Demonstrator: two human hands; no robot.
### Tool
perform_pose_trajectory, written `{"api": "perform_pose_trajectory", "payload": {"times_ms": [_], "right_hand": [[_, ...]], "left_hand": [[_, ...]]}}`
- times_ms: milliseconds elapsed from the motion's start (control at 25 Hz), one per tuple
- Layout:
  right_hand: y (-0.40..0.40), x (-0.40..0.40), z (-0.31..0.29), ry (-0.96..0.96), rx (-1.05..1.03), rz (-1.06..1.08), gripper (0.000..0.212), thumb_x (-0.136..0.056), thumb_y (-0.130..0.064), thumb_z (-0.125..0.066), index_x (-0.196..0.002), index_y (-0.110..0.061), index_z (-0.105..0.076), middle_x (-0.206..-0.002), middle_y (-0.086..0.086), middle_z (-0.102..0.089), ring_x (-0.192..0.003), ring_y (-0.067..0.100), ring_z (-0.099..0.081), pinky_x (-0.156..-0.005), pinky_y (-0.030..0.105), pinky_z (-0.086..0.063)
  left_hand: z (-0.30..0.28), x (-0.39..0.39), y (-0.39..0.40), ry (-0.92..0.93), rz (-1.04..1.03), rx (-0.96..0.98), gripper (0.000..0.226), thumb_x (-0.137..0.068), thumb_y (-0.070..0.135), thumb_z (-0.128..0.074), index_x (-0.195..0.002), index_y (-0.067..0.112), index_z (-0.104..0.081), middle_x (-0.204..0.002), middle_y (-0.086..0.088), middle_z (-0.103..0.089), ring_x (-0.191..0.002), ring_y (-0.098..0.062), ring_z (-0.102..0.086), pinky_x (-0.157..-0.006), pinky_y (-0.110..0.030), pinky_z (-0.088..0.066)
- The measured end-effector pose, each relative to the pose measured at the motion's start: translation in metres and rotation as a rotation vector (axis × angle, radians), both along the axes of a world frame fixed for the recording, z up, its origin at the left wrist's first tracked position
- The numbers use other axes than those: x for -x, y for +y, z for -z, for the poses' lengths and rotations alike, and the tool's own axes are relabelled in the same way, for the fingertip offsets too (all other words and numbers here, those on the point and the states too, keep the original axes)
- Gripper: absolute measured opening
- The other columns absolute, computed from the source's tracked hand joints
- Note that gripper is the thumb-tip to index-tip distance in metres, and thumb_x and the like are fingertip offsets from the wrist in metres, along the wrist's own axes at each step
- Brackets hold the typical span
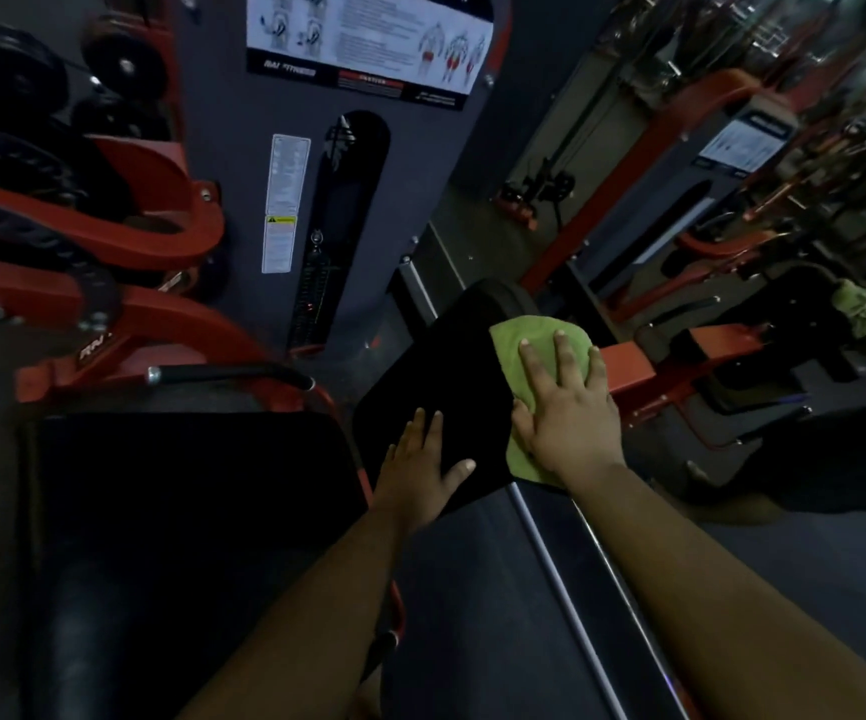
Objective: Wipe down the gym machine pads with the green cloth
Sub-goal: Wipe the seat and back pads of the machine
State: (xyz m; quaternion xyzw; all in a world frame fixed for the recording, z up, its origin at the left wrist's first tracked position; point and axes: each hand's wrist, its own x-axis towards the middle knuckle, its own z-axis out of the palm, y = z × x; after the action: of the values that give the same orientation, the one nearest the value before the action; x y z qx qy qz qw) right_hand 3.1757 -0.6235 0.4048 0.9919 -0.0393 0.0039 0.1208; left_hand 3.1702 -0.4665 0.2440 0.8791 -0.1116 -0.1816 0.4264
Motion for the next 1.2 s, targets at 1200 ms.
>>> {"api": "perform_pose_trajectory", "payload": {"times_ms": [1200], "right_hand": [[0.029, -0.016, 0.034, 0.340, 0.779, -0.506, 0.076, -0.097, -0.058, -0.036, -0.162, -0.026, -0.012, -0.170, 0.008, 0.000, -0.154, 0.039, 0.013, -0.111, 0.076, 0.000]], "left_hand": [[0.083, -0.009, -0.048, 0.039, -0.230, 0.424, 0.096, -0.092, 0.072, -0.045, -0.159, 0.035, 0.012, -0.166, 0.009, 0.024, -0.151, -0.007, 0.021, -0.126, -0.046, -0.001]]}}
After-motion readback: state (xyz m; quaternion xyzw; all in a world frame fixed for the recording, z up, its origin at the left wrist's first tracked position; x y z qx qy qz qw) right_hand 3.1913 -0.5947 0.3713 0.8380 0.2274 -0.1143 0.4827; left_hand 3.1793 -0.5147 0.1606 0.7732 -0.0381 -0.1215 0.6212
